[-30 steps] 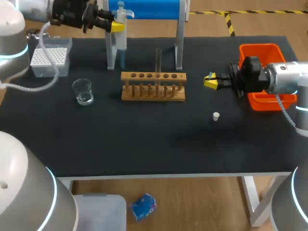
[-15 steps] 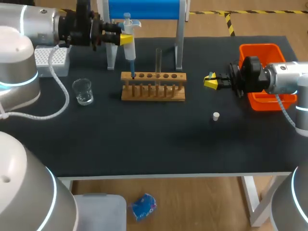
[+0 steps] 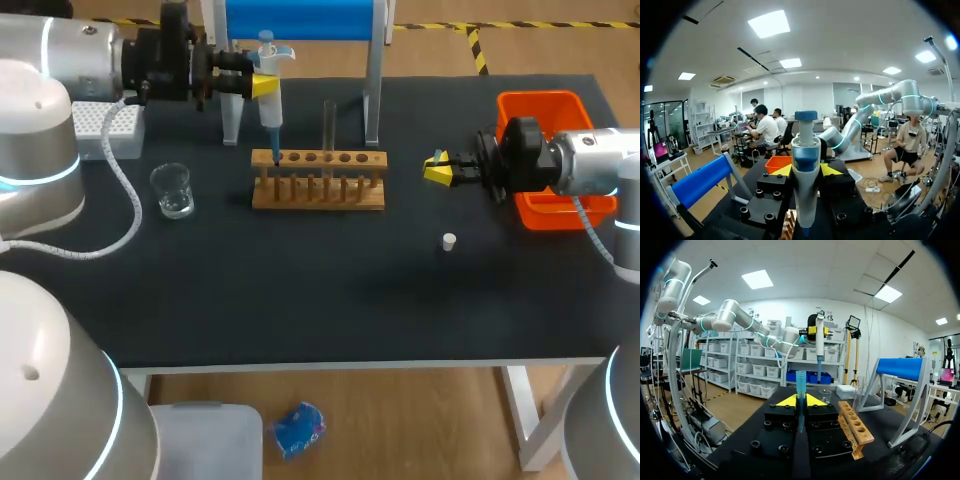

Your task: Invert the test tube, pick up the pipette, mount the tip to pipette, aspirate from beaker and dispense into the tube, eject the tip, return the pipette, and cap with the stopper.

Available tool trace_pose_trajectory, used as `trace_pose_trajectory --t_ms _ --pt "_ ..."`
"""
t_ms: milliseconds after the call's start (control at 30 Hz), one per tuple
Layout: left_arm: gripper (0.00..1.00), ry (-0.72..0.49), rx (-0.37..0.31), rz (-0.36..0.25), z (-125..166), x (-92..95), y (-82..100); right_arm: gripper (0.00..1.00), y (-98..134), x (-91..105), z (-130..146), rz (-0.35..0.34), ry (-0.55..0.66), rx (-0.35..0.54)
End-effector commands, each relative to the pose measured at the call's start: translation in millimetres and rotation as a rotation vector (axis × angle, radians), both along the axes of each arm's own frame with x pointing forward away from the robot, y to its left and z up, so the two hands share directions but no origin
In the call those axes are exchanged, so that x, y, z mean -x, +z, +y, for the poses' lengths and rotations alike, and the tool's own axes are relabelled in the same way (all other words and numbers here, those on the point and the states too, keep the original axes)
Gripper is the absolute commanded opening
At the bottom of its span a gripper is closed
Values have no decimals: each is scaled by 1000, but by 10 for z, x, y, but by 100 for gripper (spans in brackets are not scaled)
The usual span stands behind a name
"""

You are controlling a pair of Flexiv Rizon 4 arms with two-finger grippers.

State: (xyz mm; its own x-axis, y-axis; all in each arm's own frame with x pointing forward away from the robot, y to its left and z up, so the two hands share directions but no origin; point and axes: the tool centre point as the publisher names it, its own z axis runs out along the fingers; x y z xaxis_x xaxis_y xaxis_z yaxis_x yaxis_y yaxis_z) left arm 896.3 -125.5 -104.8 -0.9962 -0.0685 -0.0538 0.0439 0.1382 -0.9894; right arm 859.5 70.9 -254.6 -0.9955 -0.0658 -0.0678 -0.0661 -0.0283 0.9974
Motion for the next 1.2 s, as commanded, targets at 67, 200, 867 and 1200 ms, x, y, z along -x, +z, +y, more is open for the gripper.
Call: trace_pose_trajectory --t_ms 67,200,867,1200 --pt "0 10 -24 0 -239 -21 198 0 -2 2 -4 -1 1 1" --pt "0 0 -35 -2 -380 7 338 0 -2 2 -4 -1 1 1" --pt "0 -49 -54 21 -666 57 485 0 -2 2 -4 -1 1 1" --pt "0 -49 -54 21 -666 57 485 0 -2 2 -4 -1 1 1"
